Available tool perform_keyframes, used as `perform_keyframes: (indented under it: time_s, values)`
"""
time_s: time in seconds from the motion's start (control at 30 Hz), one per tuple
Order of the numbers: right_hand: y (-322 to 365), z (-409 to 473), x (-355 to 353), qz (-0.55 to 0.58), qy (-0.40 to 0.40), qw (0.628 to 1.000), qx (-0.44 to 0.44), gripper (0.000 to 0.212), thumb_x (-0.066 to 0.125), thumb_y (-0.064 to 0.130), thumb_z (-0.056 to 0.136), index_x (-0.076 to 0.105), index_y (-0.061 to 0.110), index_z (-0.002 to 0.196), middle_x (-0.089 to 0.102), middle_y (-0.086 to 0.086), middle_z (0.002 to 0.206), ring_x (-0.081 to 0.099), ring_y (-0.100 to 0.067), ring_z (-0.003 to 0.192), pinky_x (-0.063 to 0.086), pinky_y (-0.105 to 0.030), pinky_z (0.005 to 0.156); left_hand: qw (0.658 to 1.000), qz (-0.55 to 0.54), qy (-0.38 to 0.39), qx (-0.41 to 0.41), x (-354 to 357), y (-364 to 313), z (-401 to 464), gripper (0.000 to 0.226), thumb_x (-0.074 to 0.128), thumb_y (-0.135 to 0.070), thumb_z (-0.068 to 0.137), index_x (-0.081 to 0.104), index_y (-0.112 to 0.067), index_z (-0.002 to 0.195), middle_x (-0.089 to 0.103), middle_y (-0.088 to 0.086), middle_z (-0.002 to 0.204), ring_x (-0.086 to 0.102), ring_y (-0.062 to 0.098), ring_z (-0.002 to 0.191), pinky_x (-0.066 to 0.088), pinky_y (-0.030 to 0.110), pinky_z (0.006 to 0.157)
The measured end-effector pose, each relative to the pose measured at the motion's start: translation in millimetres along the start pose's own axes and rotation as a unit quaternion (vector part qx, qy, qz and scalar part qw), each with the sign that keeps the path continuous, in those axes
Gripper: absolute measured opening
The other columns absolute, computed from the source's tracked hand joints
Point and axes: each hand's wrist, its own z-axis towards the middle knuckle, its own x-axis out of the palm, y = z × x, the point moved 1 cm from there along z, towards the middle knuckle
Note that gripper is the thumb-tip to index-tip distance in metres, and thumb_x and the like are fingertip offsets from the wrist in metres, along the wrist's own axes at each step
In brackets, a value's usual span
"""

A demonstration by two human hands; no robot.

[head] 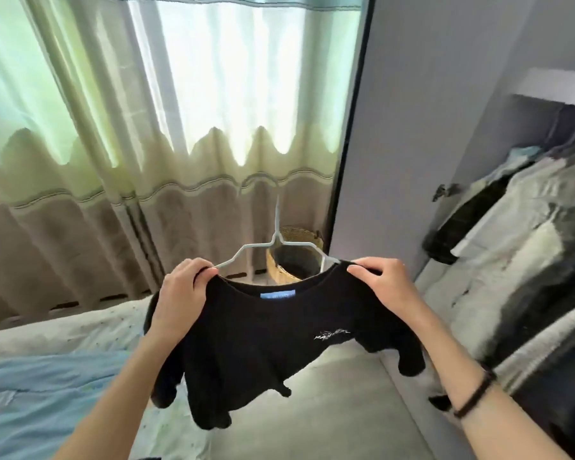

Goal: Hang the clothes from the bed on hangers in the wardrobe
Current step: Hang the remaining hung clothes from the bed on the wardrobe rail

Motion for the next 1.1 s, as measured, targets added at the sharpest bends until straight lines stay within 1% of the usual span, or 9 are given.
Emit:
perform_keyframes:
  time_s: [0.1, 0.3, 0.43, 0.5, 0.6, 0.77, 0.9, 1.0, 1.1]
  values:
    - [-17, -3, -29, 0.000, -0.065, 0.997, 0.043, 0.020, 0.064, 0.019, 0.086, 0.072, 0.010, 0.103, 0.067, 0.008, 0.097, 0.059, -0.005, 0.094, 0.036, -0.012, 0.080, 0.998, -0.017, 0.031, 0.054, 37, -18, 31, 0.008, 0.060, -0.008, 0.088, 0.068, -0.006, 0.090, 0.063, 0.005, 0.084, 0.058, 0.024, 0.082, 0.038, 0.027, 0.076]
    - [-27, -17, -72, -0.028, -0.290, 0.953, 0.087, 0.019, 0.063, 0.013, 0.087, 0.072, 0.003, 0.100, 0.070, -0.003, 0.098, 0.059, -0.005, 0.093, 0.033, 0.006, 0.076, 0.968, -0.062, 0.113, 0.213, 94, -72, 96, 0.010, 0.060, -0.007, 0.088, 0.069, -0.004, 0.089, 0.059, 0.008, 0.077, 0.056, 0.029, 0.074, 0.044, 0.037, 0.071]
    - [-20, -34, -95, -0.103, -0.422, 0.900, 0.039, 0.015, 0.062, 0.011, 0.088, 0.073, 0.007, 0.097, 0.068, 0.006, 0.093, 0.060, -0.005, 0.092, 0.042, -0.010, 0.085, 0.939, -0.113, 0.143, 0.290, 129, -105, 121, 0.011, 0.058, -0.007, 0.089, 0.068, -0.005, 0.089, 0.059, 0.006, 0.077, 0.055, 0.027, 0.074, 0.046, 0.043, 0.072]
    - [-28, -44, -105, -0.139, -0.400, 0.903, 0.080, 0.020, 0.060, 0.018, 0.090, 0.070, 0.013, 0.106, 0.067, 0.009, 0.101, 0.058, -0.008, 0.100, 0.044, -0.025, 0.093, 0.925, -0.134, 0.155, 0.320, 147, -123, 124, 0.011, 0.057, -0.008, 0.090, 0.068, -0.006, 0.089, 0.057, 0.001, 0.078, 0.053, 0.024, 0.074, 0.044, 0.041, 0.072]
    - [-42, -65, -115, -0.156, -0.310, 0.919, 0.185, 0.032, 0.052, 0.030, 0.093, 0.059, 0.020, 0.123, 0.065, 0.012, 0.106, 0.055, -0.009, 0.099, 0.040, -0.027, 0.094, 0.906, -0.163, 0.165, 0.354, 171, -154, 125, 0.010, 0.057, -0.008, 0.090, 0.067, -0.005, 0.089, 0.055, -0.001, 0.078, 0.049, 0.019, 0.074, 0.039, 0.038, 0.072]
    - [-60, -99, -133, -0.177, -0.304, 0.903, 0.246, 0.022, 0.054, 0.033, 0.091, 0.068, 0.016, 0.094, 0.066, 0.009, 0.088, 0.059, -0.010, 0.085, 0.041, -0.023, 0.079, 0.881, -0.192, 0.220, 0.373, 216, -207, 119, 0.012, 0.055, -0.010, 0.091, 0.067, -0.007, 0.091, 0.061, 0.004, 0.082, 0.052, 0.022, 0.077, 0.033, 0.034, 0.076]
    - [-76, -119, -159, -0.167, -0.294, 0.888, 0.313, 0.029, 0.057, 0.036, 0.089, 0.054, 0.027, 0.062, 0.054, 0.008, 0.062, 0.049, -0.005, 0.061, 0.034, -0.015, 0.057, 0.859, -0.187, 0.298, 0.373, 264, -242, 107, 0.017, 0.053, -0.019, 0.094, 0.069, -0.013, 0.096, 0.064, 0.002, 0.091, 0.055, 0.025, 0.089, 0.039, 0.038, 0.082]
    - [-97, -134, -169, -0.165, -0.281, 0.869, 0.373, 0.035, 0.055, 0.039, 0.090, 0.050, 0.025, 0.058, 0.049, 0.005, 0.058, 0.044, -0.007, 0.055, 0.031, -0.021, 0.055, 0.845, -0.178, 0.347, 0.366, 295, -260, 87, 0.021, 0.053, -0.025, 0.093, 0.069, -0.016, 0.103, 0.067, 0.002, 0.099, 0.057, 0.025, 0.097, 0.043, 0.041, 0.088]
    - [-120, -154, -180, -0.157, -0.296, 0.840, 0.427, 0.038, 0.054, 0.038, 0.091, 0.047, 0.022, 0.058, 0.044, 0.006, 0.055, 0.041, -0.008, 0.051, 0.029, -0.023, 0.051, 0.804, -0.157, 0.425, 0.384, 326, -279, 65, 0.027, 0.050, -0.028, 0.095, 0.064, -0.019, 0.117, 0.062, -0.003, 0.120, 0.055, 0.019, 0.113, 0.038, 0.027, 0.093]
